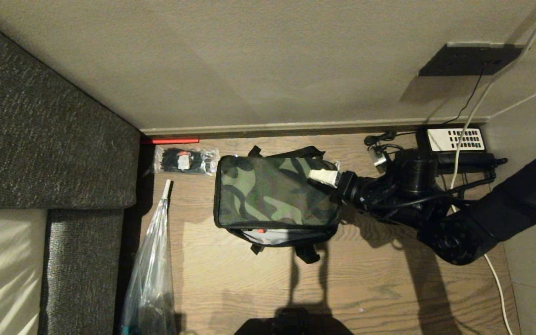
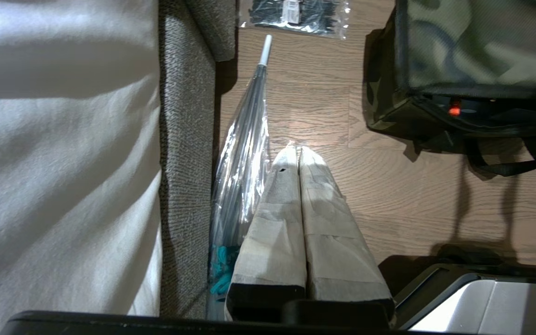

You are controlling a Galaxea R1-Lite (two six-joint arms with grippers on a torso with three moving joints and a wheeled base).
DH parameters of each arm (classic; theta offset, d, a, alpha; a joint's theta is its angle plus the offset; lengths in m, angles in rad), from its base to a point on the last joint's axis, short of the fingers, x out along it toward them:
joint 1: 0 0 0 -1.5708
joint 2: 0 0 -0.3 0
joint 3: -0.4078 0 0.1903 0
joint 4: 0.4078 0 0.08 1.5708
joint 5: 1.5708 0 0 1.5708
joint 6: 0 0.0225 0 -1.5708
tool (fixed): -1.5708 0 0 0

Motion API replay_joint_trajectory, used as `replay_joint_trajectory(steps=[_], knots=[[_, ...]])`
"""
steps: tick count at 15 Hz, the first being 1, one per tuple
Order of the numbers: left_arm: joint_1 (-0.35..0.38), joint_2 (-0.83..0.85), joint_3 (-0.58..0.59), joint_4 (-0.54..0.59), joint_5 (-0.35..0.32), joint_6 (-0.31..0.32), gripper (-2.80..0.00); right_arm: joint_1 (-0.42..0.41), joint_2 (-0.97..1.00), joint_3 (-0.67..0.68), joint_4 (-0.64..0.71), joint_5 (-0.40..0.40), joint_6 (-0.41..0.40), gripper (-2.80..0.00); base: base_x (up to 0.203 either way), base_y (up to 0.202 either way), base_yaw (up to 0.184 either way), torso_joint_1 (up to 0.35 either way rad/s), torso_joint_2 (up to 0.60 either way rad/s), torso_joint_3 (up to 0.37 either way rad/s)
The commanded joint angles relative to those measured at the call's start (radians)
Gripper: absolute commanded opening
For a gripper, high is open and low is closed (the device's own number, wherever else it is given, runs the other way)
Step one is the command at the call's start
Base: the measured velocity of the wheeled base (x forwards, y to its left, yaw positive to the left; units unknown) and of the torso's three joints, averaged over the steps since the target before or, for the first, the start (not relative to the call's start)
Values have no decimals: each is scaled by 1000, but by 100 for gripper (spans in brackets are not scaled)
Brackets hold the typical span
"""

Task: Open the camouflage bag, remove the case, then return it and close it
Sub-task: Open the top of the storage box

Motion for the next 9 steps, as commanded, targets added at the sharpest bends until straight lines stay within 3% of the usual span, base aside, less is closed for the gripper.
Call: replay_joint_trajectory(steps=[1, 5, 9], knots=[[0, -2, 3, 0, 0, -1, -280, 0, -52, -56, 25, 0, 104, 0, 0, 0, 0, 0, 0, 0], [0, -2, 3, 0, 0, -1, -280, -28, -65, -255, 165, -8, 222, 0, 0, 0, 0, 0, 0, 0], [0, -2, 3, 0, 0, -1, -280, -76, -43, -345, 180, -9, 207, 0, 0, 0, 0, 0, 0, 0]])
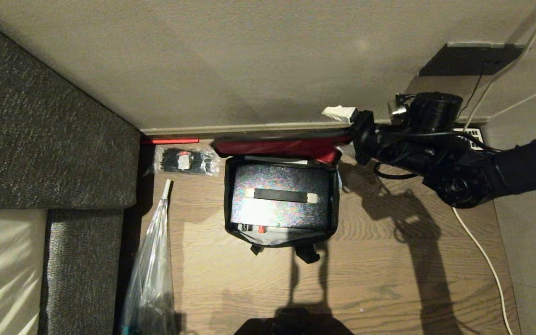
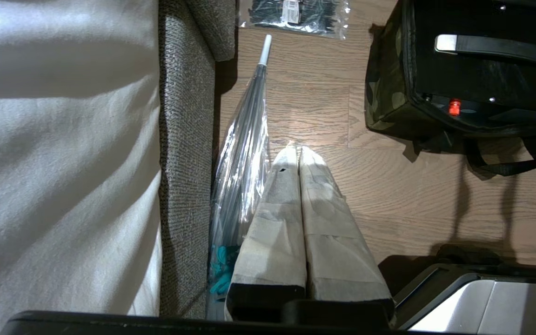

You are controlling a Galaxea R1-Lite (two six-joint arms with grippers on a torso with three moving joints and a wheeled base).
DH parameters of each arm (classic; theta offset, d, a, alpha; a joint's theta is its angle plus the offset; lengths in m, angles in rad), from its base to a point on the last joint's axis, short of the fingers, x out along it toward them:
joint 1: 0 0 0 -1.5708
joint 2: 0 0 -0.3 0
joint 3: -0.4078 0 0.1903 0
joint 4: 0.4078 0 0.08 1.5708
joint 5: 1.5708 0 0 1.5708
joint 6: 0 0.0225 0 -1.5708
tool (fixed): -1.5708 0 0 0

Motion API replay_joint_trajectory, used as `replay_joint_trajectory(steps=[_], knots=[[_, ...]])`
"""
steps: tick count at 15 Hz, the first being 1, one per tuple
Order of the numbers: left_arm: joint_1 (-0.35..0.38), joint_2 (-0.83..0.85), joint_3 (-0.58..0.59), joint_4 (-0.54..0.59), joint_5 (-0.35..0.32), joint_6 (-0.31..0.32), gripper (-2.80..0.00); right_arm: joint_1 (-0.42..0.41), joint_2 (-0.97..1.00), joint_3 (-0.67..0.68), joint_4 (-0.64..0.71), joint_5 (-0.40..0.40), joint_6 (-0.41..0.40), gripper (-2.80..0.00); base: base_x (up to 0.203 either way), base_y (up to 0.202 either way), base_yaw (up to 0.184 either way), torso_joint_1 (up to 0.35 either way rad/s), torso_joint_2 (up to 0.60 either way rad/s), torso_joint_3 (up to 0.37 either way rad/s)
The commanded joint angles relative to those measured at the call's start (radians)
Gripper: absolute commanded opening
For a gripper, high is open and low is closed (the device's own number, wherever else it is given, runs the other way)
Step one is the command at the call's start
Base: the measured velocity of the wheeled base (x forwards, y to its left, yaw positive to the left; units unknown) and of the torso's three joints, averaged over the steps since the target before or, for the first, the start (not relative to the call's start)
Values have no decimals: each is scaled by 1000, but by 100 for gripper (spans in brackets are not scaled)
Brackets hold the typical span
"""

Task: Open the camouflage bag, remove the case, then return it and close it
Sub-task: Open the top of the storage box, then grip the handle

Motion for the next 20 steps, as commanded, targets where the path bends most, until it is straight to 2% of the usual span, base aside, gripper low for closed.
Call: replay_joint_trajectory(steps=[1, 2, 5, 8, 9, 13, 17, 18, 20], knots=[[0, -2, 3, 0, 0, -1, -280, -25, 8, -36, -12, 4, -40, 0, 0, 0, 0, 0, 0, 0], [0, -2, 3, 0, 0, -1, -280, -25, 8, -32, -14, 0, -88, 0, 0, 0, 0, 0, 0, 0], [0, -2, 3, 0, 0, -1, -280, -25, 1, -3, -16, -31, -144, 0, 0, 0, 0, 0, 0, 0], [0, -2, 3, 0, 0, -1, -280, -24, -35, 138, -53, -34, -197, 0, 0, 0, 0, 0, 0, 0], [0, -2, 3, 0, 0, -1, -280, -24, -59, 216, -91, -27, -205, -280, 0, 0, 0, 0, 0, 0], [0, -2, 3, 0, 0, -1, -280, -24, -240, 450, -139, 91, -217, -280, 0, 0, 0, 0, 0, 0], [0, -2, 3, 0, 0, -1, -280, -23, -469, 697, -131, 143, -227, -280, 0, 0, 0, 0, 0, 0], [0, -2, 3, 0, 0, -1, -280, -24, -557, 756, -104, 150, -246, -280, 0, 0, 0, 0, 0, 0], [0, -2, 3, 0, 0, -1, -280, -25, -724, 869, -1, 139, -355, -280, 0, 0, 0, 0, 0, 0]])
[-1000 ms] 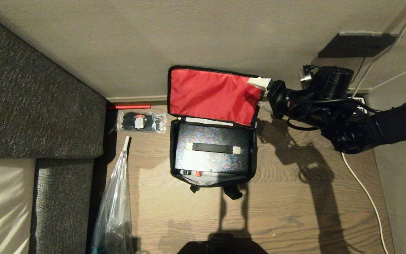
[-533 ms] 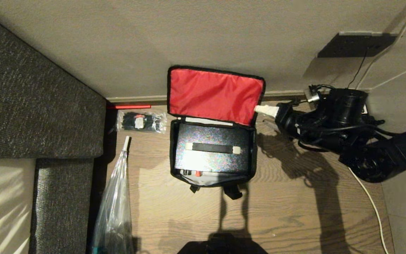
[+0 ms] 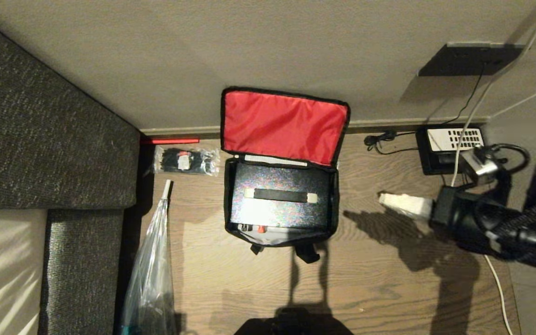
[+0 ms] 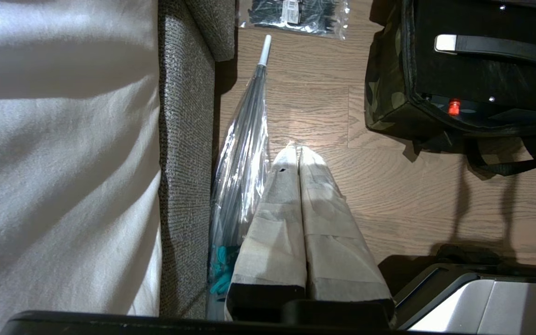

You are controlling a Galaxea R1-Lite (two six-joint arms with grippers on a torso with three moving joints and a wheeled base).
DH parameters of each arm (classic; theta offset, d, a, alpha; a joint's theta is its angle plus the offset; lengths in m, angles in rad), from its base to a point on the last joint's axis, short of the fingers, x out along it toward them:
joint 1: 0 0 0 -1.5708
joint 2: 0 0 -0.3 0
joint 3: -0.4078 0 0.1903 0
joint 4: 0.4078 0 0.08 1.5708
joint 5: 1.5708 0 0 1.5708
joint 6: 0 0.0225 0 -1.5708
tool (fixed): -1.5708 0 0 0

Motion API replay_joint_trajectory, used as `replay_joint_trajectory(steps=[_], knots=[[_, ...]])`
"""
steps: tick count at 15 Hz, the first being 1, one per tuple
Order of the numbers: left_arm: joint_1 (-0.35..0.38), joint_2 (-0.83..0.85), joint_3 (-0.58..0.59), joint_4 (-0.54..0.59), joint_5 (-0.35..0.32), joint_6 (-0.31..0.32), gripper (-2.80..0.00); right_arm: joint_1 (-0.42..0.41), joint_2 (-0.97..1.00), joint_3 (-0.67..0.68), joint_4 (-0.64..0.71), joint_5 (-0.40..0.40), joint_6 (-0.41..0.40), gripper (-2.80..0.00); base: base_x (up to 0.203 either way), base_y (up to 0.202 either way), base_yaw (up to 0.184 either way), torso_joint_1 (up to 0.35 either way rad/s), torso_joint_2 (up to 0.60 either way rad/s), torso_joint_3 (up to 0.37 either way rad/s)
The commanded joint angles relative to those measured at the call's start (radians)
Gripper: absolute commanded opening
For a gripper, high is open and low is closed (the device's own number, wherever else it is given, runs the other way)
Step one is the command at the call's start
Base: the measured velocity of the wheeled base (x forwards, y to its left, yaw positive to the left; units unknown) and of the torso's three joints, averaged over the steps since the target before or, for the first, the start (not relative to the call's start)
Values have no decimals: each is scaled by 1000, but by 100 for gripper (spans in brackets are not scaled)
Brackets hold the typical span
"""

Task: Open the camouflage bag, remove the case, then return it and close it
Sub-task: Grip the handle

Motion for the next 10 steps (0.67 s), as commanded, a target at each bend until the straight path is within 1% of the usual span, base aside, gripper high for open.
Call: replay_joint_trajectory(steps=[1, 3, 6, 7, 9, 10], knots=[[0, -2, 3, 0, 0, -1, -280, -11, -265, 129, 117, -29, -125, -280, 0, 0, 0, 0, 0, 0], [0, -1, 3, 0, 0, -1, -280, -43, -504, 176, 289, -65, -240, -280, 0, 0, 0, 0, 0, 0], [0, -2, 3, 0, 0, -1, -280, -123, -943, 209, 698, -107, -433, -280, 0, 0, 0, 0, 0, 0], [0, -2, 3, 0, 0, -1, -280, -147, -1055, 220, 795, -141, -483, -280, 0, 0, 0, 0, 0, 0], [0, -2, 3, 0, 0, -1, -280, -195, -1176, 265, 928, -213, -596, -280, 0, 0, 0, 0, 0, 0], [0, -2, 3, 0, 0, -1, -280, -221, -1189, 326, 931, -233, -674, -280, 0, 0, 0, 0, 0, 0]])
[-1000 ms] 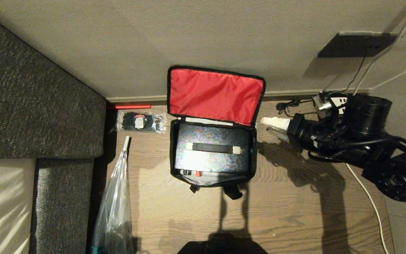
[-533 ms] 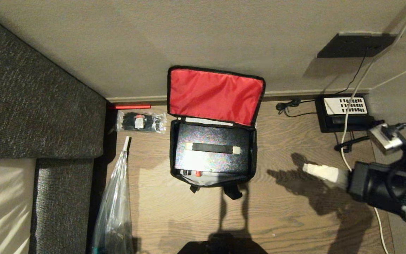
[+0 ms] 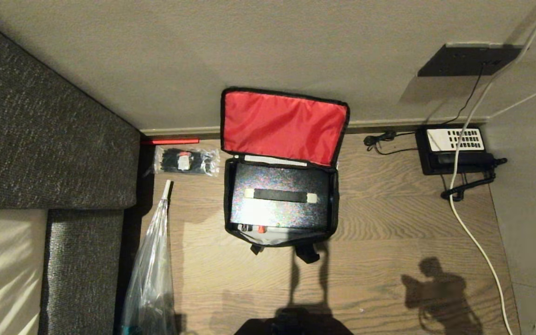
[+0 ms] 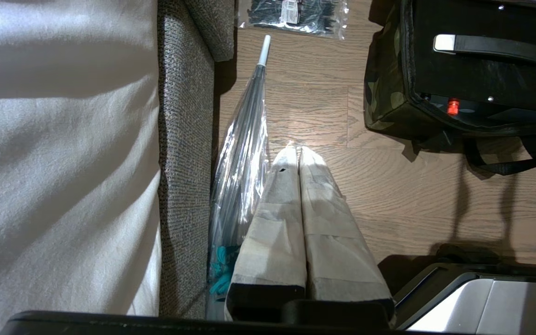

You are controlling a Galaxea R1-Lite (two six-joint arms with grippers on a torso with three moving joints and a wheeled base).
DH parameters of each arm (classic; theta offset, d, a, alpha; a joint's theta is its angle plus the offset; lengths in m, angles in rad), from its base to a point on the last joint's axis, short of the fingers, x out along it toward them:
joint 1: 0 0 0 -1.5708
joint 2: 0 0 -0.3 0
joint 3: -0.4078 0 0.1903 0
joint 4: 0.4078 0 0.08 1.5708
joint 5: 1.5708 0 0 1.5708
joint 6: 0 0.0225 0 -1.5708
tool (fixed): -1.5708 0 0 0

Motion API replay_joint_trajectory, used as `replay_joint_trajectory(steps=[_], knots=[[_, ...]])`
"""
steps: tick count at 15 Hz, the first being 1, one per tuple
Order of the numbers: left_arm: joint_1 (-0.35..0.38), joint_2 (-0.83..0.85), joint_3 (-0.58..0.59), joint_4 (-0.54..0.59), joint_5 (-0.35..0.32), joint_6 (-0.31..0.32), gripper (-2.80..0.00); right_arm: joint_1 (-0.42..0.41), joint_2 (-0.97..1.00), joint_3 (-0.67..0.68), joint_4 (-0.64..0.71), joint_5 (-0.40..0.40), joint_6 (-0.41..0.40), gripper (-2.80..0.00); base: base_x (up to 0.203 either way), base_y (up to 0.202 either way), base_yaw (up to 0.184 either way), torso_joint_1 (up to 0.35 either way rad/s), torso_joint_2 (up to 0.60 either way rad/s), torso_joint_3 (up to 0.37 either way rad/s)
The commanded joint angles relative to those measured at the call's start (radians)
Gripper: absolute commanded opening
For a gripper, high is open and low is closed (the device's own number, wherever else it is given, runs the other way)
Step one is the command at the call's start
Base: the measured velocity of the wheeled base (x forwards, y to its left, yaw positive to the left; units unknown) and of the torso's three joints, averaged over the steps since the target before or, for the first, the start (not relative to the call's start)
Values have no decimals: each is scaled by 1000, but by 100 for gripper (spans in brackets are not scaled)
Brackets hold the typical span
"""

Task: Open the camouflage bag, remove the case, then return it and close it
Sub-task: Grip the handle

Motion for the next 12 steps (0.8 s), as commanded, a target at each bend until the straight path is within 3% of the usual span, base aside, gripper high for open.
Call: replay_joint_trajectory(steps=[1, 2, 4, 6, 7, 10, 12], knots=[[1, -2, 3, 0, 0, 0, -280, -60, -162, 129, 2, -20, -138, -280, 0, 0, 0, 0, 0, 0], [1, -2, 3, 0, 0, 0, -280, -89, -166, 156, -46, -21, -169, -280, 0, 0, 0, 0, 0, 0], [1, -2, 3, 0, 0, 0, -280, -169, -190, 153, -38, -40, -156, -280, 0, 0, 0, 0, 0, 0], [1, -2, 3, 0, 0, 0, -280, -126, -214, 164, -46, -167, -141, -280, 0, 0, 0, 0, 0, 0], [1, -2, 3, 0, 0, 0, -280, -120, -253, 166, -42, -194, -138, -280, 0, 0, 0, 0, 0, 0], [1, -2, 3, 0, 0, 0, -280, -122, -362, 166, -29, -197, -129, -280, 0, 0, 0, 0, 0, 0], [1, -2, 3, 0, 0, 0, -280, -123, -414, 186, -79, -218, -64, -280, 0, 0, 0, 0, 0, 0]])
